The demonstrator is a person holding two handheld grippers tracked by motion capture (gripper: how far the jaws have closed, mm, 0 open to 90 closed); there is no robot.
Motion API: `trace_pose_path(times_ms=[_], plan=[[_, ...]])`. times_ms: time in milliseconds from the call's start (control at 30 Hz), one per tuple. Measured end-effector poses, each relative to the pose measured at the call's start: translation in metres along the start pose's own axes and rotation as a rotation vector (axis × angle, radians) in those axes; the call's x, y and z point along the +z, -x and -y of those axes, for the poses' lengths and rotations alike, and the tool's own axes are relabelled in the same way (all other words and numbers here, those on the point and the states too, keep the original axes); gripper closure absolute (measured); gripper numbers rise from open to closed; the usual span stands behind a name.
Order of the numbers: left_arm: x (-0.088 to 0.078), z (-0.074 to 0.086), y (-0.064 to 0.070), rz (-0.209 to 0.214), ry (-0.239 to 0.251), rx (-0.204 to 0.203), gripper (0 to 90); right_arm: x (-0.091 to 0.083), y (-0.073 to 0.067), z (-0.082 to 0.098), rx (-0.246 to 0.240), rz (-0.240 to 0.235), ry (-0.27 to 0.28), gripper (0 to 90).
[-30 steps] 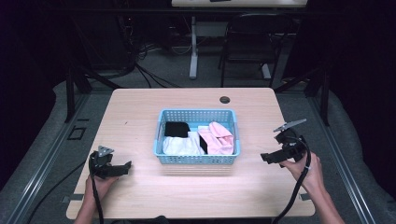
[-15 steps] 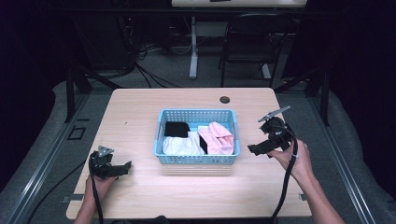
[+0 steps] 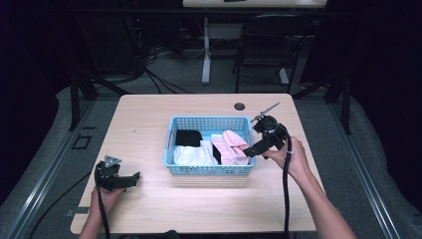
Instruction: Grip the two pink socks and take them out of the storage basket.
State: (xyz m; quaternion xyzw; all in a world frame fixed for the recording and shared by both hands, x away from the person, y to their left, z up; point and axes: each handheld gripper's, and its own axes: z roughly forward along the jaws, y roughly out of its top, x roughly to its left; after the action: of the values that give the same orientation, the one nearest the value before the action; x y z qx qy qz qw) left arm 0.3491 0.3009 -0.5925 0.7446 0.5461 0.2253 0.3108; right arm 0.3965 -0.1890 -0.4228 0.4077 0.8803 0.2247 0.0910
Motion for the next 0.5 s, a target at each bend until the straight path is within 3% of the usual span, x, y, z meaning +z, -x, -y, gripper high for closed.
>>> trace_pose_path(times_ms=[333, 433, 500], plan=[[0.000, 0.000, 0.000, 0.000, 0.000, 0.000, 0.3, 0.026, -0.016, -0.029, -0.044, -0.058, -0.038, 0.0], [0.000, 0.000, 0.000, 0.000, 0.000, 0.000, 0.3, 0.035, -0.020, -0.033, -0.035, -0.075, -0.035, 0.0], [0.000, 0.000, 0.000, 0.000, 0.000, 0.000, 0.3, 0.048, -0.023, -0.038, -0.047, -0.096, -0.079, 0.0]])
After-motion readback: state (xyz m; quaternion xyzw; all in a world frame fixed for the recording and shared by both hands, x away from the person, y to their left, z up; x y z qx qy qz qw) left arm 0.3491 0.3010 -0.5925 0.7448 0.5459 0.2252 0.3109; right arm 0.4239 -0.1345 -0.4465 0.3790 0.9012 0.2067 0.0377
